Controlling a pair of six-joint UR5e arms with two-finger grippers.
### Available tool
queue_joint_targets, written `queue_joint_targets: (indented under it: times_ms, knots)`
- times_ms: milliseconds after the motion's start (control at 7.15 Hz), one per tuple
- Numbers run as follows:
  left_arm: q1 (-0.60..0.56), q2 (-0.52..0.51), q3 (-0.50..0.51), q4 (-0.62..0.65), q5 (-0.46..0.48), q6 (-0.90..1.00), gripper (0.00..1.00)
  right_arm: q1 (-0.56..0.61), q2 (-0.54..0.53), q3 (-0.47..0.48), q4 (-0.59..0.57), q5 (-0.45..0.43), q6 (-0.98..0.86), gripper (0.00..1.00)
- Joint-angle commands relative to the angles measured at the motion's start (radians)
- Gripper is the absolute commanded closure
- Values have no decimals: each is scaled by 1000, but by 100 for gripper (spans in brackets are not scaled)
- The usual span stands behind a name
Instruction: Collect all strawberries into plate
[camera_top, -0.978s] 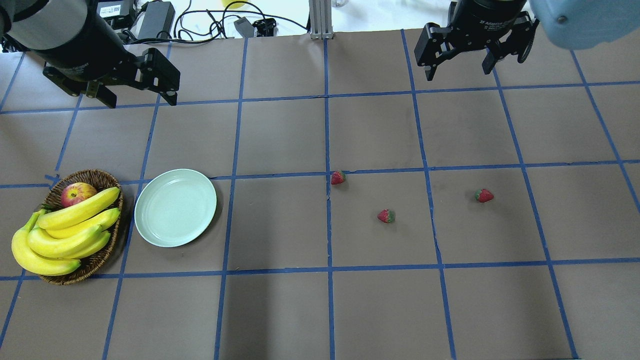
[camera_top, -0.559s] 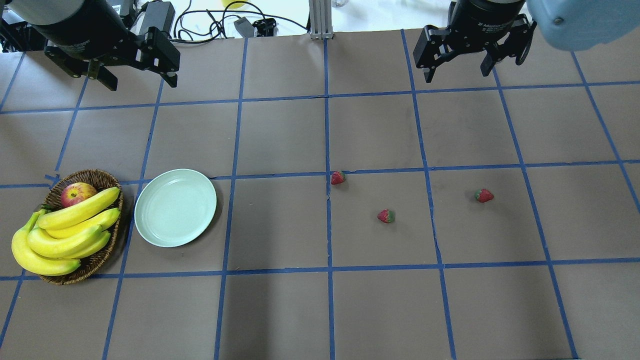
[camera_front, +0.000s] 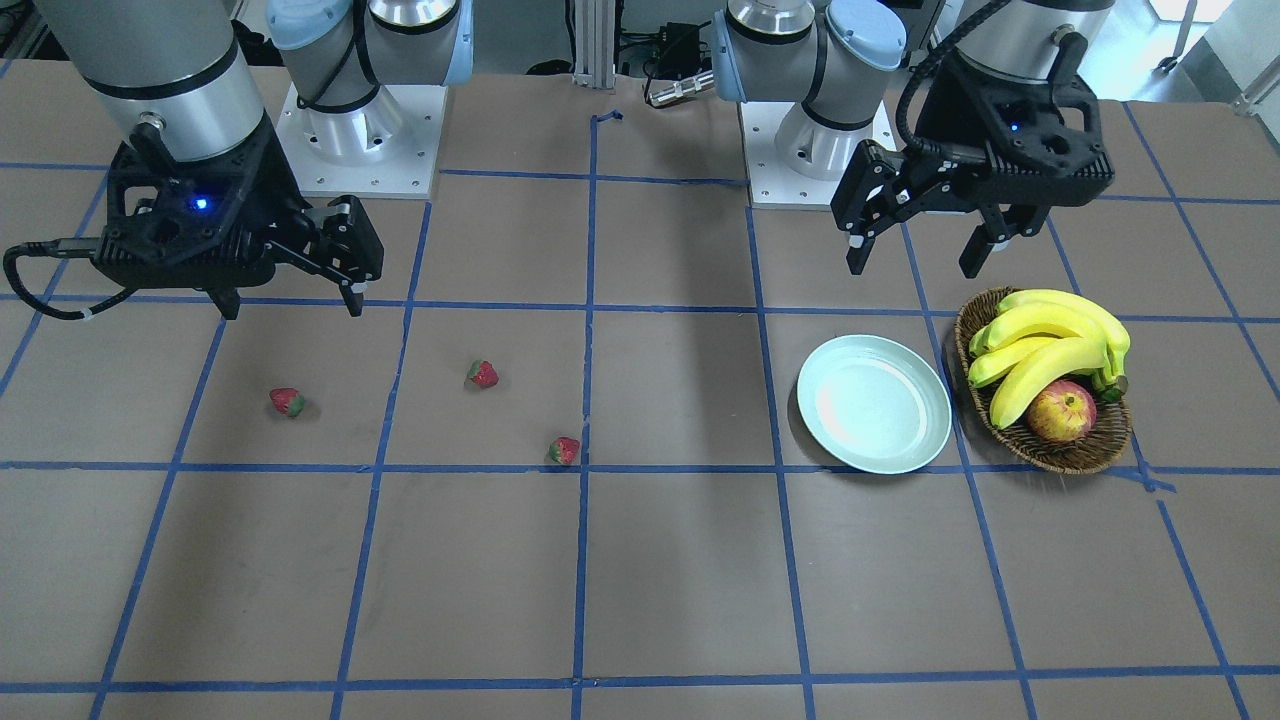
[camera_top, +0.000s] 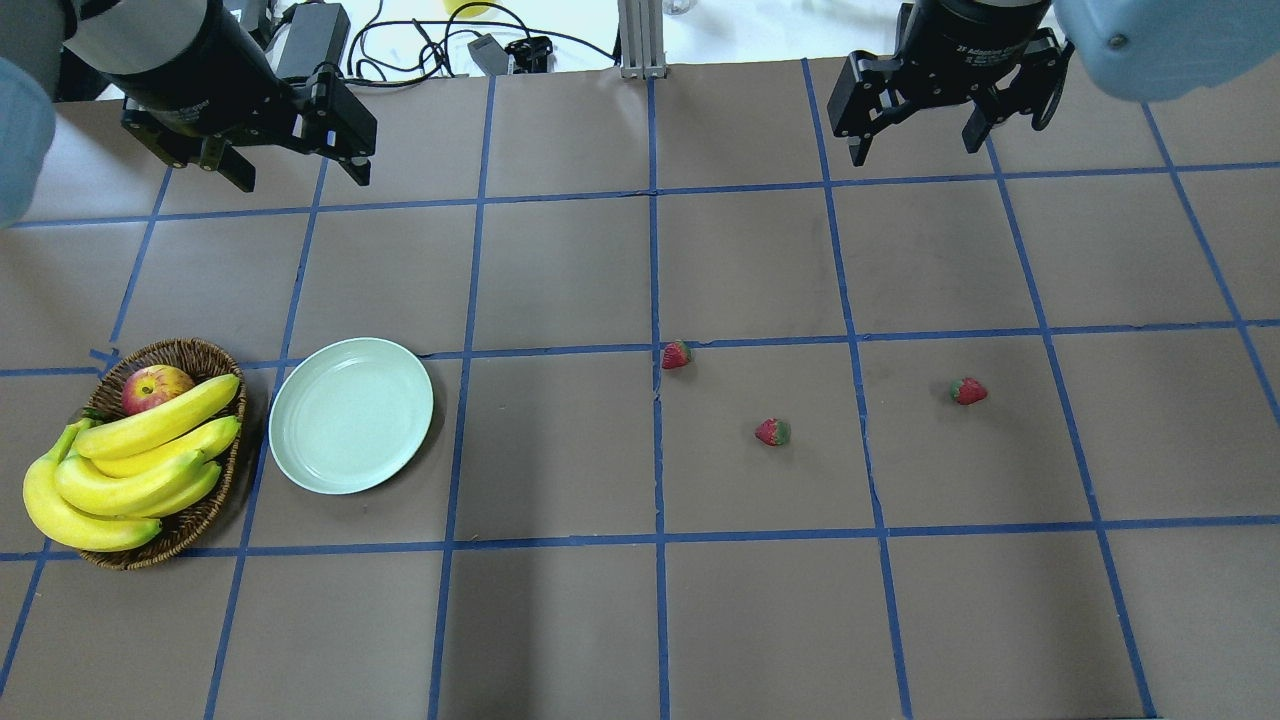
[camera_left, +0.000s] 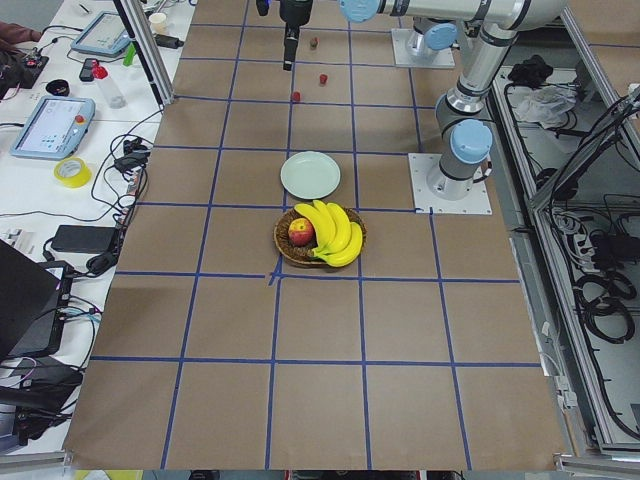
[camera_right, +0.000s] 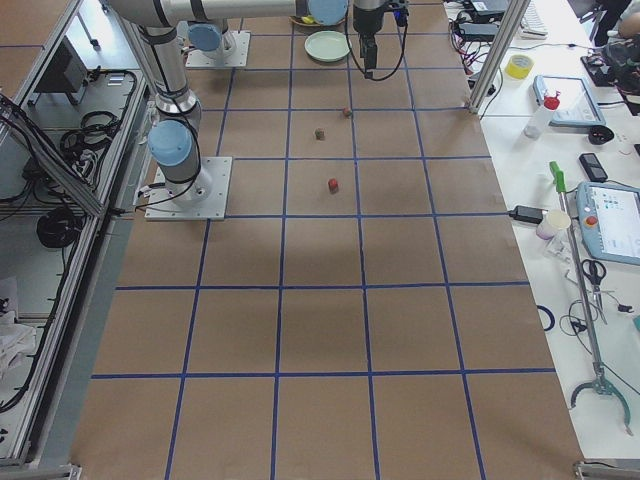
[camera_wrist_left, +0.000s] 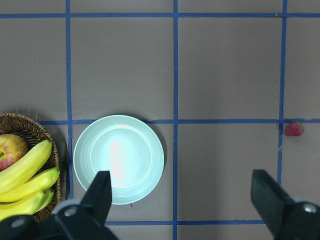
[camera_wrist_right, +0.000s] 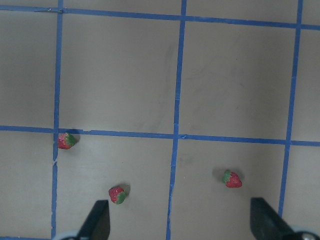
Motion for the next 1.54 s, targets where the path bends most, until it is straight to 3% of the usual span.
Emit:
queue_joint_targets:
  times_ms: [0,280,559,978,1398]
  knots:
    - [-1,1,-9,11,-1,1,0,-1,-9,-1,8,0,2,0]
    - [-3,10,-10,11,-2,1,0,2,15,4,26,21,1,1]
    - [-3,10,-9,13,-1,1,0,114,122,19,-10,40,75,1]
    - [-3,10,-10,13,-2,-1,0,206,333,41,-240,76,230,2]
    - [-3,10,-10,13,-2,-1,0,260,414,192,-487,118,385,4]
